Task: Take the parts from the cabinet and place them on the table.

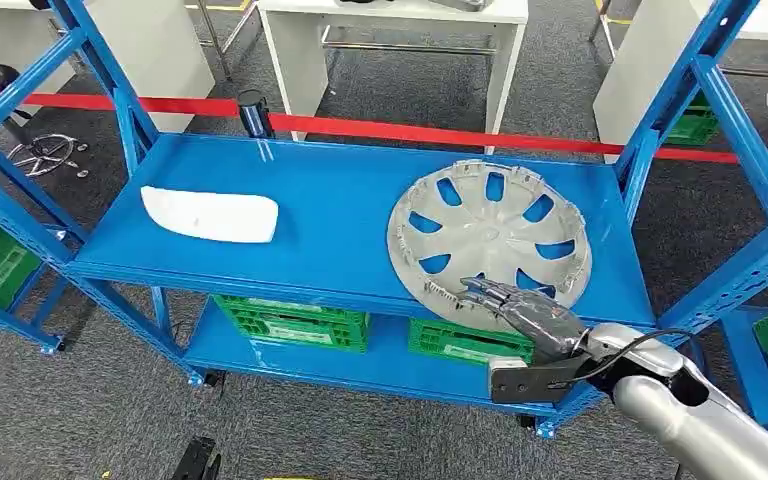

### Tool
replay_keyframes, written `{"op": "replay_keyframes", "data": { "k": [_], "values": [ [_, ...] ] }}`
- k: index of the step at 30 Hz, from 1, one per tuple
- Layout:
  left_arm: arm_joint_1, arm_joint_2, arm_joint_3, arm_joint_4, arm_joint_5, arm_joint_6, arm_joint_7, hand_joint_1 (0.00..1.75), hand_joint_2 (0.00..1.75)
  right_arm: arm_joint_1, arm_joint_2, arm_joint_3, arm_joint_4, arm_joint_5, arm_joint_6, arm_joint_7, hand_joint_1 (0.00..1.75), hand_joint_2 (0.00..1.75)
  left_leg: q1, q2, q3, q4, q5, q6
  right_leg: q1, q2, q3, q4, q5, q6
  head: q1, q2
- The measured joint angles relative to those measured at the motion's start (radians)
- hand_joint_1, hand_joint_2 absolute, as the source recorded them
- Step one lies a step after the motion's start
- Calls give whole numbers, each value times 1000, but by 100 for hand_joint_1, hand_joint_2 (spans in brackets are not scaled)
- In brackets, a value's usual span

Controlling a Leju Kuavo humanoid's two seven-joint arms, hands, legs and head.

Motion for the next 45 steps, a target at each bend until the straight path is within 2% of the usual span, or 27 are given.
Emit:
{"op": "replay_keyframes", "data": {
  "k": [1, 2, 4, 6, 7, 8, 10, 11, 12, 13, 16, 25, 26, 27, 28, 29, 30, 32, 33, 34, 36, 38, 39, 41, 43, 44, 45],
  "values": [
    [-2, 2, -2, 0, 0, -2, 1, 0, 0, -4, -3, 0, 2, -1, 0, 3, 0, 175, -2, 0, 40, -82, 30, 9, 0, 1, 0, -1, 0, 0, 0, 0],
    [-6, 5, -4, 0, 0, -4, 4, 0, 0, -7, -5, 0, 5, -1, -2, 7, 0, 175, -8, 0, 53, -105, 12, 11, 8, 2, -4, -1, 0, 2, 2, 0],
    [-9, 6, -11, 0, 2, -6, 6, 0, 0, -11, -10, 5, 12, 3, -5, 18, 0, 175, -13, 0, 48, -107, 13, 14, 3, 2, -6, -2, 1, 10, 1, 0],
    [-10, 7, -16, 1, 5, -6, 6, 0, 0, -16, -15, 11, 17, 18, -11, 32, 0, 175, -15, 0, 64, -122, 22, 27, 3, 1, -2, -12, 4, 25, 1, 0],
    [-11, 7, -18, 1, 9, -6, 5, 0, 0, -19, -18, 12, 20, 24, -12, 37, 0, 175, -9, 1, 70, -137, 31, 31, 0, -3, -11, 4, -5, 24, 3, 0],
    [-13, 5, -21, 1, 11, -6, 5, 0, 0, -27, -21, 16, 26, 31, -14, 45, 0, 175, -9, 2, 73, -142, 35, 39, 1, -3, -31, 46, -31, 18, 4, 0],
    [-13, 5, -24, 2, 18, -6, 5, 0, 0, -37, -24, 23, 41, 43, -20, 57, 0, 175, -11, 2, 71, -142, 35, 42, 2, -3, -108, 207, -96, 10, 3, 0],
    [-13, 5, -25, 2, 21, -6, 5, 0, 0, -36, -24, 27, 51, 47, -25, 63, 0, 175, -12, 2, 70, -142, 34, 42, 2, -3, -144, 280, -118, 11, 3, 0],
    [-13, 5, -27, 3, 21, -6, 5, 0, 0, -36, -23, 32, 60, 52, -29, 66, 0, 175, -12, 1, 70, -141, 34, 42, 1, -3, -159, 308, -119, 18, 3, 0],
    [-13, 5, -28, 3, 22, -8, 5, 0, 0, -36, -23, 35, 67, 55, -32, 71, 0, 175, -12, 0, 70, -141, 34, 42, 0, -3, -150, 285, -105, 26, 3, 0],
    [-13, 3, -33, 4, 29, -9, 5, 0, 0, -41, -22, 35, 87, 60, -39, 77, 0, 175, -10, -3, 70, -130, 28, 33, -5, -7, -35, 49, -10, 55, 3, 0],
    [-13, 3, -34, 4, 31, -9, 5, 0, 0, -41, -21, 35, 90, 61, -41, 79, 0, 175, -11, -3, 70, -128, 27, 31, -6, -8, -24, 29, -4, 56, 4, 0],
    [-14, 5, -36, 5, 34, -9, 5, 0, 0, -44, -16, 38, 103, 63, -45, 80, 0, 175, -20, -3, 62, -117, 19, 22, 1, -8, -5, 1, -2, 42, 4, 0],
    [-13, 5, -41, 8, 42, -12, 7, 0, 0, -41, -5, 46, 128, 68, -44, 82, 0, 175, -15, -3, 61, -116, 21, 16, 4, -5, -10, 0, 2, 20, 3, 0],
    [-14, 6, -42, 8, 43, -12, 7, 0, 0, -44, -2, 48, 135, 68, -42, 82, 0, 175, -14, -3, 60, -114, 18, 13, -2, -5, -8, -2, 4, 14, 3, 0],
    [-15, 7, -42, 10, 55, -13, 5, 0, 0, -55, 15, 56, 168, 69, -23, 82, 0, 175, -6, -2, -17, 52, -76, -9, -5, -5, -2, -3, 2, 1, -2, 0],
    [-14, 7, -45, 15, 60, -16, 5, 0, 0, -60, 36, 74, 207, 71, -22, 82, 0, 175, -4, -2, -71, 136, -65, -9, -2, -5, -1, -3, 1, 1, -2, 0],
    [-14, 8, -45, 16, 62, -16, 4, 0, 0, -64, 42, 76, 215, 71, -22, 82, 0, 175, -7, -2, 17, -41, 21, 5, 0, -2, 4, -3, 1, 1, -2, 0],
    [-16, 10, -45, 16, 63, -16, 4, 0, 0, -65, 47, 76, 219, 72, -22, 82, 0, 175, -10, -3, 47, -101, 23, 13, 1, -1, 3, -4, 1, 2, 0, 0],
    [-16, 9, -46, 16, 63, -16, 4, 0, 0, -67, 50, 77, 225, 72, -22, 82, 0, 175, -14, -1, 56, -113, 18, 14, 9, 0, -3, -3, 0, 4, -1, 0],
    [-16, 9, -46, 18, 66, -16, 3, 0, 0, -67, 57, 82, 234, 74, -22, 82, 0, 175, -18, -1, 53, -110, 18, 17, 3, 0, -5, -6, 3, 12, -1, 0],
    [-17, 9, -47, 18, 72, -16, 3, 0, 0, -71, 63, 85, 243, 74, -22, 82, 0, 175, -8, 0, 67, -138, 35, 33, 6, -2, -7, -10, 1, 22, 0, 0],
    [-18, 8, -47, 18, 72, -15, 3, 0, 0, -73, 66, 87, 251, 74, -22, 82, 0, 175, -11, 1, 73, -148, 39, 37, 6, -3, -15, 11, -11, 20, 2, 0],
    [-21, 6, -49, 18, 73, -14, 3, 0, 0, -78, 74, 93, 269, 78, -21, 83, 0, 175, -12, 1, 72, -149, 41, 42, 5, -3, -81, 148, -72, 7, 2, 0],
    [-20, 5, -51, 19, 74, -14, 3, 0, 0, -79, 82, 99, 287, 81, -21, 85, 0, 175, -15, 1, 71, -148, 41, 43, 5, -3, -152, 292, -115, 8, 1, 0],
    [-21, 5, -53, 19, 75, -14, 3, 0, 0, -80, 87, 101, 294, 83, -21, 88, 0, 175, -15, 1, 72, -148, 41, 43, 4, -3, -155, 297, -108, 14, 1, 0],
    [-21, 4, -54, 19, 75, -14, 3, 0, 0, -83, 92, 103, 300, 85, -21, 90, 0, 175, -15, 1, 73, -147, 40, 42, 3, -4, -135, 253, -86, 24, 1, 0]
  ]
}}
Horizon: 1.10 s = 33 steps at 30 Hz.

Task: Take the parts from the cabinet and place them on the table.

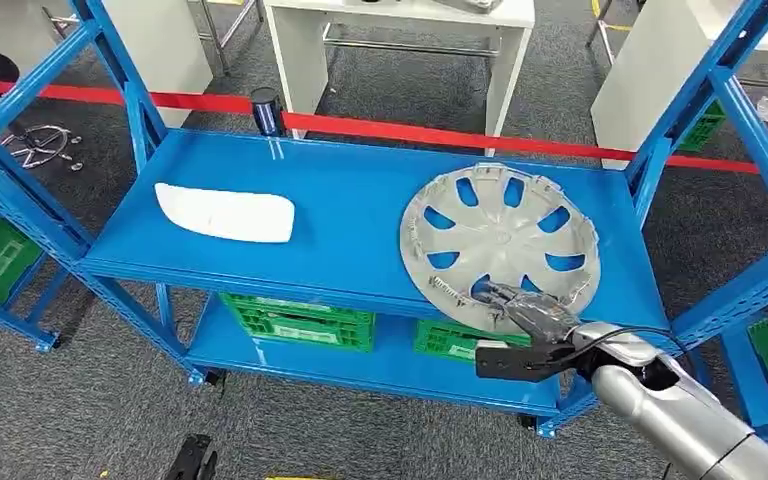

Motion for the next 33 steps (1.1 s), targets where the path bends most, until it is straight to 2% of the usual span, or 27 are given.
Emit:
{"op": "replay_keyframes", "data": {
  "k": [1, 2, 3, 4, 7, 8, 9, 10, 12, 13, 14, 15, 16, 18, 19, 21, 22, 23, 24, 25, 27, 28, 29, 30, 31, 32, 33],
  "values": [
    [0, -1, -1, 0, 0, 0, 0, 0, 0, -4, 4, 2, 5, 2, 0, 0, 0, 175, 1, 0, 0, 3, -1, -2, -2, -1, 42, -85, 36, 12, 0, 0],
    [0, -3, -2, 0, 2, 0, 0, 0, 0, -8, 8, 5, 8, 4, 0, 0, 30, 175, 3, -1, 0, 9, -5, -7, -4, -3, 95, -189, 72, 20, 0, 0],
    [0, -4, -2, 0, 4, 1, 0, 0, 0, -13, 13, 7, 14, 5, 0, 1, 155, 175, 2, -1, -3, 18, -9, -14, -5, -8, 129, -265, 85, 17, 0, 0],
    [-1, -4, -2, 0, 6, 3, 0, 0, 0, -18, 18, 9, 18, 7, -1, 2, 175, 175, -4, -1, -6, 24, -15, -21, 1, -2, 137, -265, 88, 3, -1, 0],
    [-2, -5, -2, 0, 9, 2, 0, 0, 0, -22, 29, 14, 25, 8, -3, 2, 175, 175, 1, -1, -5, 22, -12, -30, 8, -1, 135, -262, 92, -16, -2, 0],
    [-2, -5, -2, 0, 9, 2, 0, 0, 0, -25, 33, 16, 27, 8, -4, 1, 175, 175, 4, -1, -8, 27, -16, -35, -3, -1, 137, -267, 97, -23, -2, 0],
    [-2, -5, -2, 0, 9, 2, 0, 0, 0, -28, 37, 15, 28, 8, -5, 1, 175, 175, 6, 0, -19, 47, -34, -43, -3, -1, 139, -267, 96, -24, -3, 0],
    [-4, -5, -2, 0, 9, 2, 0, 0, 0, -28, 39, 15, 29, 8, -6, 2, 175, 175, 8, 0, -39, 97, -68, -49, -3, -1, 139, -266, 97, -30, -7, 0],
    [-4, -2, -2, 1, 11, -3, 0, 0, 0, -29, 43, 15, 31, 6, -6, 2, 175, 175, 13, 0, -114, 262, -146, -59, -2, -2, 137, -266, 97, -31, -6, 0],
    [-3, -2, -2, 2, 14, -5, 0, 0, 0, -29, 46, 15, 31, 7, -6, 2, 175, 175, 15, 0, -145, 330, -168, -61, -2, -2, 137, -266, 97, -31, -6, 0],
    [-4, -2, -2, 3, 17, -7, -2, 0, 0, -29, 49, 14, 32, 8, -6, 2, 175, 175, 17, 0, -154, 350, -164, -61, -2, -2, 137, -266, 97, -31, -6, 0],
    [-4, -2, -2, 4, 18, -7, -5, 0, 0, -29, 50, 13, 33, 10, -6, 2, 175, 175, 17, 0, -136, 314, -135, -59, -2, -2, 139, -266, 97, -30, -6, 0],
    [-4, 0, -2, 5, 19, -7, -7, 0, 0, -26, 51, 13, 34, 13, -7, 2, 175, 175, 17, 0, -99, 241, -96, -57, -2, -1, 141, -266, 96, -30, -6, 0],
    [-6, 4, -2, 5, 21, -6, -13, 0, 0, -26, 55, 8, 34, 13, -8, 3, 175, 175, 16, -1, -6, 61, -19, -46, -2, 1, 144, -266, 96, -29, -6, 0],
    [-9, 6, -2, 5, 21, -6, -15, 0, 0, -24, 56, 5, 34, 14, -9, 3, 175, 175, 10, -1, 10, 30, -37, -43, 6, 1, 140, -265, 96, -27, -6, 0],
    [-10, 7, -2, 5, 30, -4, -19, 0, 0, -22, 57, -2, 34, 15, -11, 3, 175, 175, 6, 0, 4, 29, -36, -38, 3, 2, 134, -266, 100, -17, -5, 0],
    [-10, 9, -2, 6, 31, -3, -19, 0, 0, -18, 58, -5, 34, 17, -11, 3, 175, 175, 3, 0, 3, 29, -36, -32, 1, 2, 135, -271, 103, -11, -6, 0],
    [-11, 10, -2, 6, 31, -3, -21, 0, 0, -17, 58, -10, 34, 18, -11, 3, 175, 175, 4, 0, 14, 16, -28, -22, 3, 2, 138, -277, 105, -4, -6, 0],
    [-12, 10, -2, 6, 32, -3, -22, 0, 0, -14, 58, -15, 34, 18, -12, 3, 175, 175, 13, 3, 22, 1, -18, -13, 1, 0, 129, -265, 96, -3, -5, 0],
    [-14, 10, -2, 5, 32, -3, -24, 0, 0, -12, 56, -17, 34, 19, -12, 3, 175, 175, 10, 2, 23, -4, -13, -7, 5, 0, 110, -227, 71, -9, -2, 0],
    [-15, 10, -2, 6, 33, -2, -24, 0, 0, -2, 57, -19, 34, 19, -13, 2, 175, 175, 7, 2, 19, -4, -12, -4, 5, 0, 34, -64, 4, -20, -2, 0],
    [-14, 10, -2, 6, 33, -1, -24, 0, 0, 6, 58, -21, 34, 20, -16, 2, 175, 175, 6, 1, 17, -4, -12, -4, 5, 0, -4, 14, -20, -20, -1, 0],
    [-14, 10, -2, 6, 33, 0, -24, 0, 0, 9, 59, -24, 34, 20, -20, 2, 175, 175, 5, 0, 17, -2, -12, -4, 4, 0, -23, 49, -24, -15, -1, 0],
    [-14, 10, -2, 6, 33, 3, -24, 0, 0, 10, 61, -29, 34, 20, -22, 0, 175, 175, 5, 0, 17, -1, -13, -4, 4, 0, -15, 30, -10, -7, -1, 0],
    [-14, 10, -2, 6, 33, 3, -25, 0, 0, 10, 63, -30, 34, 19, -23, -2, 175, 175, 6, -1, 18, 1, -14, -5, 3, 0, 17, -36, 22, 4, -1, 0],
    [-14, 9, -2, 6, 34, 3, -26, 0, 0, 10, 65, -34, 32, 19, -25, -4, 175, 175, 7, -3, 17, 5, -17, -9, 1, -2, 62, -132, 61, 15, -1, 0],
    [-14, 8, -2, 6, 35, 3, -27, 0, 0, 10, 66, -39, 30, 19, -27, -7, 175, 175, 7, -5, 15, 13, -22, -14, -3, -5, 110, -229, 95, 22, 0, 0]
  ]
}}
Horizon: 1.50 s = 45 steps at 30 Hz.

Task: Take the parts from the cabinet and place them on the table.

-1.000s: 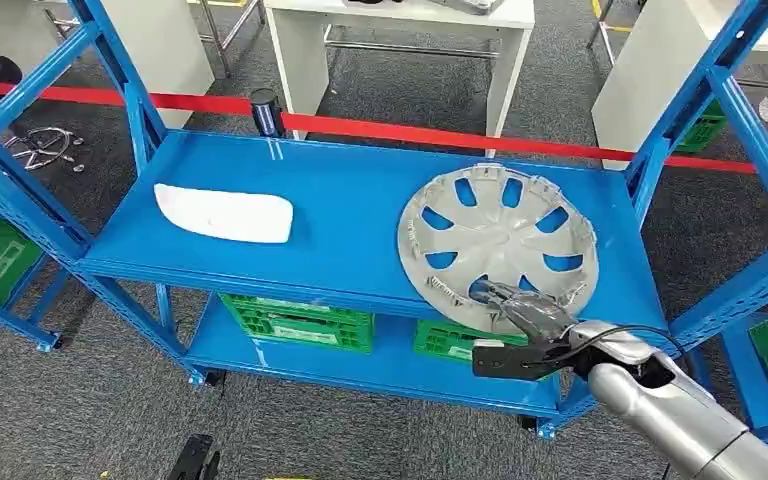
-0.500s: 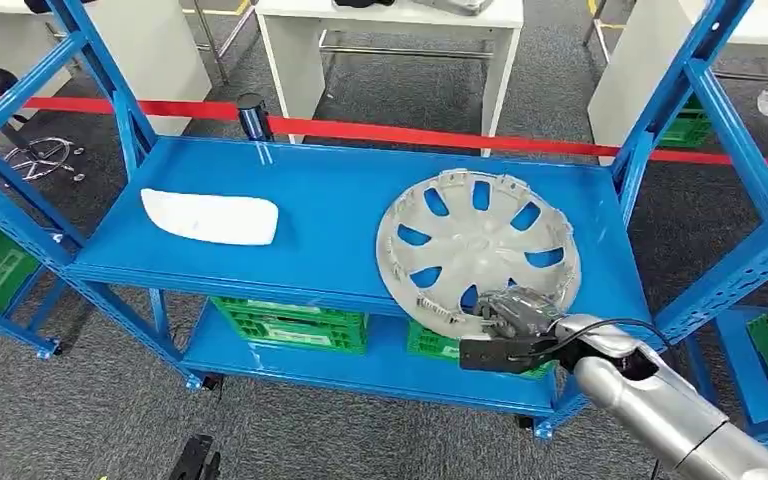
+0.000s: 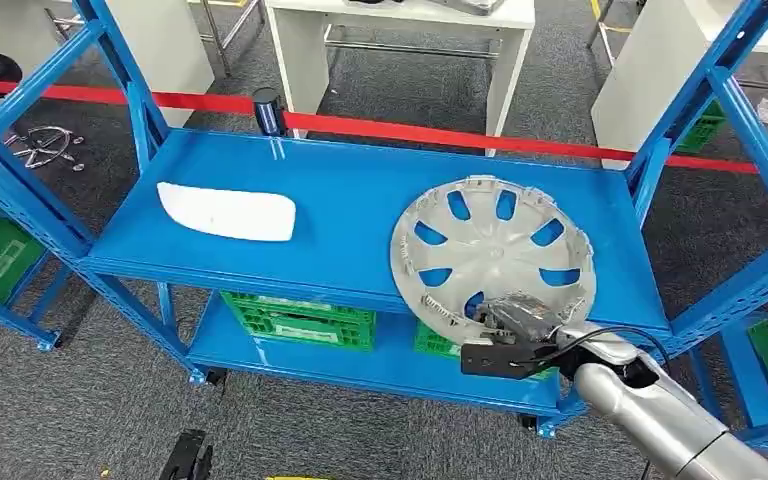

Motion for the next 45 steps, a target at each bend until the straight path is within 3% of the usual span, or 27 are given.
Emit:
{"op": "replay_keyframes", "data": {
  "k": [2, 4, 6, 8, 10, 11, 13, 14, 15, 16, 17, 20, 22, 25, 26, 27, 28, 30, 31, 33, 35, 37, 39, 41, 42, 43, 45],
  "values": [
    [0, 1, 0, 0, 2, 0, -3, 0, 0, 2, 5, -9, -6, -6, -11, -5, 175, 175, -9, -2, -11, 14, -8, -10, 3, 1, 13, -30, 3, -23, -2, 0],
    [4, 1, 0, 0, 4, 0, -6, 0, 0, 4, 9, -24, -19, -10, -28, -6, 175, 175, -7, -2, -14, 13, -6, -14, 9, 1, 10, -27, 2, -32, 0, 0],
    [7, 3, 0, 0, 6, -1, -7, 0, 0, 5, 14, -49, -44, -11, -48, -6, 175, 175, -3, -1, -24, 22, -16, -23, -2, 1, 12, -30, 6, -41, 0, 0],
    [8, 2, 0, 1, 16, 0, -13, 0, 0, 6, 17, -75, -66, -14, -70, -11, 175, 175, 2, 1, -65, 119, -76, -37, -2, 1, 13, -30, 5, -49, -8, 0],
    [14, 3, 0, 1, 22, 3, -22, 0, 0, 5, 22, -111, -92, -23, -87, -21, 175, 175, 7, 1, -146, 289, -144, -46, 0, 1, 13, -30, 4, -50, -7, 0],
    [17, 1, 0, 2, 24, 5, -27, 0, 0, 4, 26, -129, -104, -27, -93, -27, 175, 175, 8, 1, -174, 339, -153, -46, 1, 1, 13, -30, 4, -50, -8, 0],
    [23, -2, 0, 2, 25, 17, -45, 0, 0, 3, 33, -164, -131, -40, -102, -40, 175, 175, 9, 1, -156, 284, -100, -41, 3, 2, 15, -30, 3, -50, -8, 0],
    [24, -2, 0, 2, 24, 24, -55, 0, 175, -1, 36, -184, -147, -48, -109, -50, 175, 175, 9, 1, -120, 202, -54, -36, 4, 3, 16, -30, 3, -50, -7, 0],
    [25, -1, 0, 2, 21, 31, -64, 0, 175, -7, 39, -206, -163, -55, -116, -58, 175, 175, 7, 1, -73, 102, -7, -28, 4, 3, 16, -30, 3, -50, -7, 0],
    [25, 1, 0, 2, 16, 36, -72, 0, 175, -17, 42, -227, -177, -61, -123, -66, 175, 175, 1, 0, -40, 29, 6, -19, 3, 3, 15, -31, 3, -49, -7, 0],
    [26, 1, 0, 2, 16, 42, -77, 0, 175, -28, 45, -246, -188, -64, -133, -74, 175, 175, -4, 1, -28, 17, 0, -17, 10, 4, 9, -30, 4, -48, -6, 0],
    [37, 3, 0, 0, 15, 55, -86, 0, 175, -52, 49, -289, -221, -58, -163, -84, 175, 175, -11, 0, -33, 16, 3, -12, 3, 3, 7, -38, 10, -34, -7, 0],
    [42, 3, 0, -4, 15, 60, -91, 0, 175, -66, 49, -320, -244, -50, -174, -84, 175, 175, -4, 3, -17, -16, 20, 4, 3, 0, -5, -22, -5, -31, -5, 0],
    [43, 1, -6, -11, 14, 67, -94, 0, 175, -87, 50, -359, -274, -47, -195, -85, 175, 175, -7, 3, -20, -18, 23, 12, 4, 1, -106, 202, -102, -51, -5, 0],
    [44, 1, -10, -12, 15, 67, -94, 0, 175, -86, 50, -370, -283, -68, -198, -90, 175, 175, -7, 2, -20, -16, 22, 13, 4, 1, -137, 270, -120, -48, -5, 0],
    [45, 1, -11, -13, 15, 67, -94, 0, 175, -86, 52, -383, -291, -91, -198, -96, 175, 175, -7, 1, -19, -15, 22, 12, 3, 1, -146, 285, -116, -42, -5, 0],
    [46, 0, -11, -14, 16, 67, -94, 0, 175, -87, 53, -399, -301, -116, -196, -102, 175, 175, -7, 1, -19, -13, 21, 12, 1, 0, -132, 252, -97, -30, -5, 0],
    [46, -3, -12, -17, 19, 66, -92, 0, 175, -94, 57, -433, -320, -246, -158, -122, 175, 175, -3, -1, -20, -2, 14, 4, -4, -2, -44, 71, -20, -2, -5, 0],
    [46, -3, -13, -17, 21, 66, -90, 0, 175, -97, 60, -447, -327, -314, -133, -132, 175, 175, -3, -1, -23, 9, 7, -3, -9, -7, -5, -10, 3, 4, -4, 0],
    [45, -2, -14, -17, 27, 61, -86, 0, 175, -96, 68, -479, -340, -510, -47, -154, 175, 175, -9, -1, -35, 23, -1, -12, -3, 2, 1, -18, -3, -18, -6, 0],
    [47, -2, -15, -16, 32, 55, -85, 0, 175, -89, 77, -503, -346, -651, 28, -163, 175, 175, -6, 0, -35, 22, 1, -15, 4, 4, 0, -16, -3, -27, -5, 0],
    [46, -1, -15, -16, 36, 50, -84, 0, 175, -79, 86, -516, -351, -751, 94, -167, 175, 175, 0, 0, -45, 37, -14, -26, -5, 5, 3, -19, 0, -36, -5, 0],
    [44, 0, -16, -16, 36, 44, -87, 0, 175, -68, 103, -537, -360, -876, 167, -168, 175, 175, 3, 2, -97, 152, -79, -39, -4, 4, 3, -19, 0, -47, -9, 0],
    [45, 0, -18, -14, 36, 42, -87, 0, 175, -56, 119, -551, -361, -1030, 266, -159, 175, 175, 6, 2, -173, 310, -138, -44, -1, 4, 2, -19, 0, -48, -9, 0],
    [45, 0, -19, -13, 37, 42, -87, 0, 175, -48, 129, -557, -364, -1118, 318, -149, 175, 175, 7, 2, -192, 343, -138, -44, 0, 4, 3, -19, -1, -49, -9, 0],
    [45, 0, -20, -11, 37, 42, -87, 0, 175, -37, 137, -560, -368, -1175, 353, -143, 175, 175, 7, 2, -188, 328, -118, -41, 2, 6, 4, -19, -1, -49, -9, 0],
    [43, 1, -24, -9, 37, 43, -87, 0, 175, -16, 151, -564, -379, -1279, 414, -129, 175, 175, 4, 1, -120, 174, -31, -27, 5, 10, 6, -19, -1, -49, -9, 0]
  ]
}}
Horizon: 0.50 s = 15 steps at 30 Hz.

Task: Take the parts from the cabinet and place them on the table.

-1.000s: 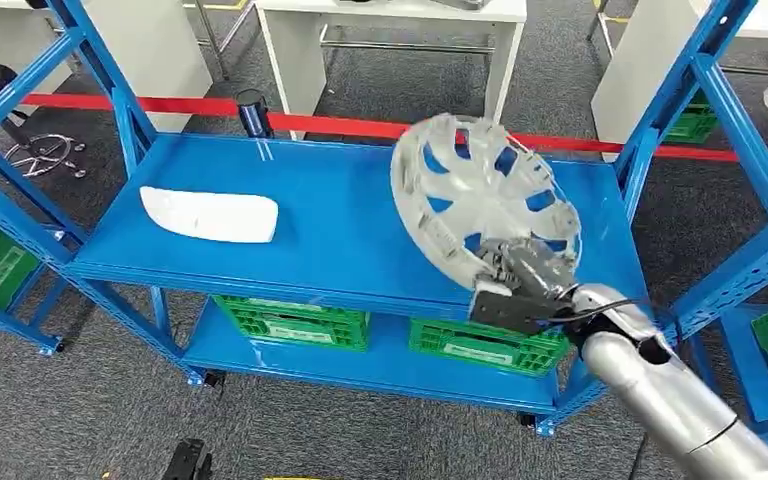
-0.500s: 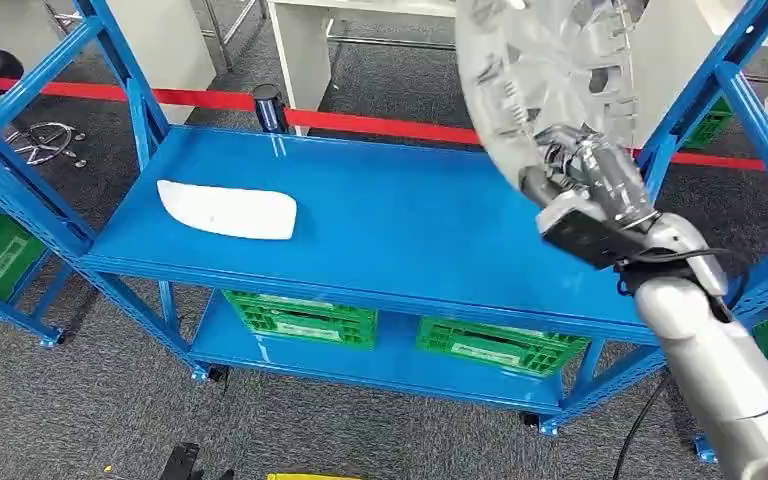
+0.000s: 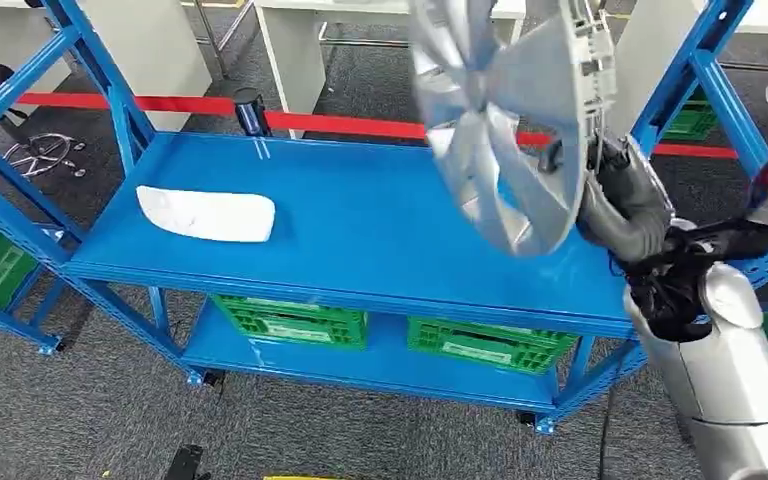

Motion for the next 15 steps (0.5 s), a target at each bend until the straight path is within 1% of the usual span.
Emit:
{"op": "replay_keyframes", "data": {
  "k": [1, 2, 3, 4, 5, 6, 7, 8, 9, 10, 11, 12, 13, 14, 15],
  "values": [
    [-1, 2, -1, 1, 0, 1, 0, 0, 175, 8, 7, 0, -5, -64, 31, 11, 175, 175, -5, -1, 42, -87, 38, 11, 0, 1, 1, 0, 0, 0, 0, 0],
    [-3, 4, -2, 2, 0, 1, 0, 0, 175, 20, 14, 0, -10, -110, 66, 22, 175, 175, -10, -1, 68, -133, 32, 20, 2, 2, -1, -1, 0, 1, 1, 0],
    [-5, 3, -4, 2, 2, 1, 2, 0, 175, 33, 18, 0, -14, -140, 89, 31, 175, 175, -13, 0, 76, -146, 31, 20, 7, 2, -5, -1, 0, 2, 0, 0],
    [-6, 4, -5, 3, 2, 2, 5, 0, 175, 51, 25, 1, -17, -161, 108, 37, 175, 175, -14, 0, 75, -143, 31, 21, 5, 1, -5, -2, 1, 5, 0, 0],
    [-5, 5, -5, 4, 5, 3, 7, 0, 175, 70, 32, 2, -21, -174, 118, 42, 175, 175, -16, -1, 74, -143, 31, 21, 2, 0, -4, -3, 1, 9, 1, 0],
    [-5, 6, -6, 5, 8, 4, 7, 0, 175, 81, 41, 3, -26, -183, 127, 47, 175, 175, -17, -1, 76, -151, 35, 26, 3, 0, -3, -8, 4, 15, 1, 0],
    [-6, 6, -6, 5, 10, 4, 7, 0, 175, 89, 44, 2, -31, -185, 129, 49, 175, 175, -5, 2, 87, -171, 47, 32, 2, -3, -12, 1, -4, 17, 1, 0],
    [-8, 4, -8, 5, 11, 4, 7, 0, 175, 94, 46, 2, -31, -191, 137, 51, 175, 175, -9, 2, 92, -180, 51, 37, 4, -4, -22, 27, -20, 15, 2, 0],
    [-9, 4, -9, 5, 13, 4, 8, 0, 175, 97, 48, 2, -32, -200, 148, 56, 175, 175, -9, 2, 91, -179, 53, 40, 3, -3, -48, 85, -49, 9, 4, 0],
    [-9, 4, -10, 5, 14, 4, 10, 0, 175, 108, 51, 3, -32, -215, 164, 64, 175, 175, -10, 2, 90, -179, 53, 40, 3, -3, -83, 163, -82, 4, 5, 0],
    [-8, 3, -10, 5, 17, 4, 14, 0, 175, 126, 58, 4, -32, -230, 182, 70, 175, 175, -11, 2, 90, -179, 52, 41, 3, -3, -121, 245, -111, 3, 5, 0],
    [-7, 3, -10, 7, 19, 4, 19, 0, 175, 144, 67, 7, -34, -244, 202, 75, 175, 175, -11, 2, 89, -179, 52, 41, 2, -4, -145, 298, -124, 7, 5, 0],
    [-6, 3, -11, 9, 19, 5, 29, 0, 175, 162, 77, 11, -38, -252, 222, 78, 175, 175, -11, 2, 89, -178, 52, 41, 1, -4, -141, 293, -116, 15, 5, 0],
    [-5, 2, -12, 10, 19, 7, 37, 0, 175, 175, 86, 15, -42, -256, 238, 80, 175, 175, -11, 2, 90, -177, 52, 40, 0, -5, -114, 241, -94, 25, 5, 0],
    [-4, 1, -15, 11, 19, 8, 46, 0, 175, 187, 97, 22, -47, -260, 255, 82, 175, 175, -11, 2, 90, -175, 52, 39, -1, -6, -70, 157, -63, 35, 5, 0]
  ]
}}
